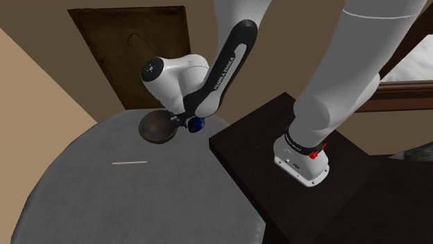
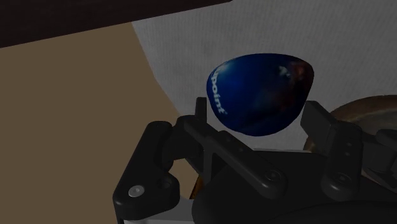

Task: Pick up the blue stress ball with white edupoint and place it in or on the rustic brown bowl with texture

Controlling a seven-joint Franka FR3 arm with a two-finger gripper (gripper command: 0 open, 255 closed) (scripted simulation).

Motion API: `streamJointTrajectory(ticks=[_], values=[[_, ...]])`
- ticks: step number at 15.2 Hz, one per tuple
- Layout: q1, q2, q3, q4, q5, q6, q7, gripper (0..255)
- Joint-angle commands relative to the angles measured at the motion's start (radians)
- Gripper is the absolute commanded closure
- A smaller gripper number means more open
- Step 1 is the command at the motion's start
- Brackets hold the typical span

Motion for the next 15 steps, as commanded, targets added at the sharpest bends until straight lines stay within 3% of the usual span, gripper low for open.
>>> streamJointTrajectory(ticks=[1, 9, 12, 15], values=[[-0.015, -0.041, 0.022, -0.006, 0.052, -0.012, -0.041, 255], [-0.037, -0.185, 0.066, -0.009, 0.236, -0.068, -0.188, 255], [-0.023, -0.043, 0.05, 0.132, 0.119, -0.142, -0.115, 255], [0.024, 0.084, 0.018, 0.278, 0.038, -0.219, -0.074, 255]])
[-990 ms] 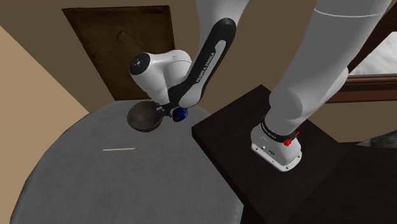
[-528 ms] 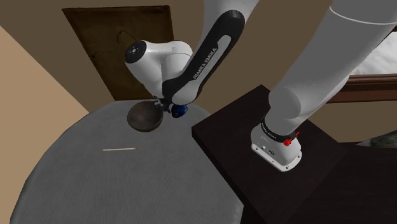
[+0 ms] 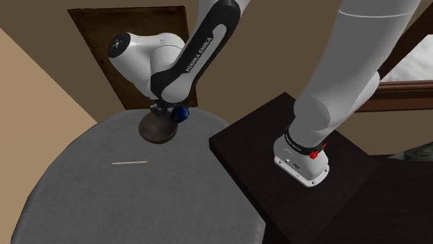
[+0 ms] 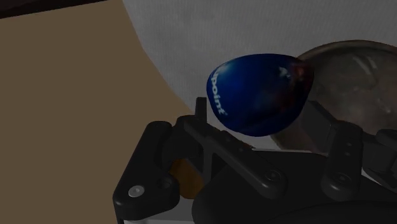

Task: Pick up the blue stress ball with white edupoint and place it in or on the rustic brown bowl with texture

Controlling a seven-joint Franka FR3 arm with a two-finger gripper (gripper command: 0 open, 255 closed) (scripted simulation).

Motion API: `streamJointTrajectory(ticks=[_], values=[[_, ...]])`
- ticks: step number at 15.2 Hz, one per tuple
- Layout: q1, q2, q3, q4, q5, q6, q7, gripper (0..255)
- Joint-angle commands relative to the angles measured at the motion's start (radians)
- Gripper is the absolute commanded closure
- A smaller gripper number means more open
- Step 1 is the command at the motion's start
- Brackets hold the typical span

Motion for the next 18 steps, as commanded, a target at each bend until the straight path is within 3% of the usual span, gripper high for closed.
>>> streamJointTrajectory(ticks=[1, 8, 18], values=[[0.037, 0.087, -0.023, 0.107, -0.051, -0.057, 0.023, 255], [0.197, 0.36, -0.109, 0.516, -0.149, -0.249, 0.017, 255], [0.228, 0.444, -0.155, 0.507, -0.211, -0.174, 0.065, 255]])
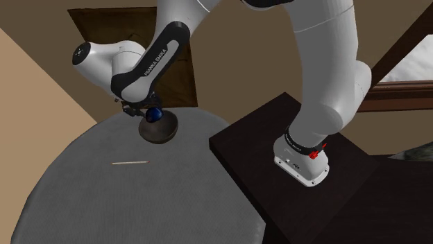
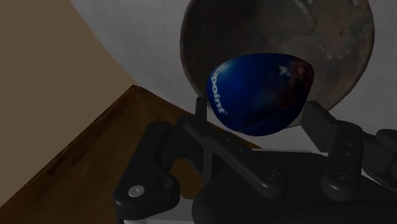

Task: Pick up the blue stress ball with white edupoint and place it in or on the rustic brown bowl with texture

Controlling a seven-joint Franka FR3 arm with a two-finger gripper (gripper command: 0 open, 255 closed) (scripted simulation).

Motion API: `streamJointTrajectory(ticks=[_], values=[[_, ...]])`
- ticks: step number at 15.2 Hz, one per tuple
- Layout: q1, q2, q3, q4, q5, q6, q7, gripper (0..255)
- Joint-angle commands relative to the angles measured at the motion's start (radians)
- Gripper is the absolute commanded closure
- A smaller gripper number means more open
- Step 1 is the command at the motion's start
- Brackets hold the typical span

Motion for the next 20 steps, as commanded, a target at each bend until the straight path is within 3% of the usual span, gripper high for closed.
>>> streamJointTrajectory(ticks=[1, 14, 15, 20], values=[[0.006, 0.016, -0.009, -0.002, -0.012, 0.015, 0.01, 255], [0.021, 0.058, -0.031, 0.003, -0.041, 0.046, 0.031, 255], [0.021, 0.058, -0.031, 0.002, -0.041, 0.046, 0.031, 0], [0.021, 0.058, -0.031, 0.003, -0.041, 0.046, 0.031, 0]])
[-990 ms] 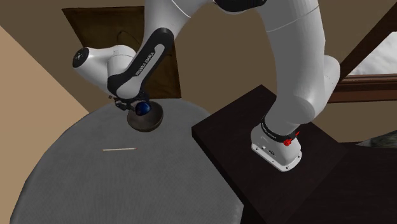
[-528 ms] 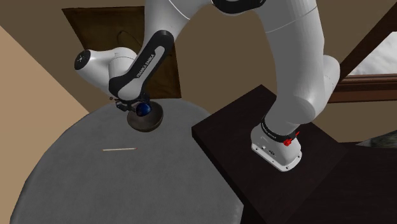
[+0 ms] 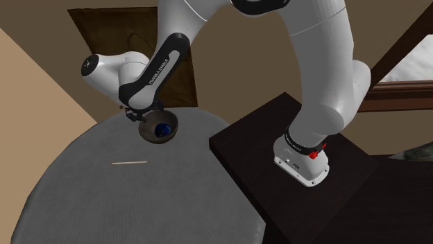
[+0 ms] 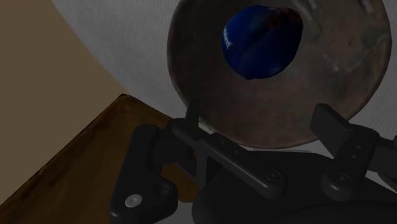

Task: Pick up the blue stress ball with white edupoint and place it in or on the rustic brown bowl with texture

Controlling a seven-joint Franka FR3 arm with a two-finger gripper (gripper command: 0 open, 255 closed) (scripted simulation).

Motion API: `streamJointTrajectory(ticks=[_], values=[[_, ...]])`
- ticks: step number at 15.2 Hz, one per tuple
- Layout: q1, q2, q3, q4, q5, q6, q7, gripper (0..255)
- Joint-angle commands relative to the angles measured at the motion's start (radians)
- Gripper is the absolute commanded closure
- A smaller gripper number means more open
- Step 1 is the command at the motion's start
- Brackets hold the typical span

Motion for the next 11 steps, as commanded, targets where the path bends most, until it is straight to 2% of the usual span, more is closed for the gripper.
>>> streamJointTrajectory(ticks=[1, 4, 11], values=[[-0.001, -0.017, 0.012, 0.006, 0.015, -0.021, -0.008, 0], [0.0, -0.059, 0.042, 0.032, 0.056, -0.083, -0.03, 0], [0.0, -0.059, 0.042, 0.032, 0.056, -0.083, -0.03, 0]])
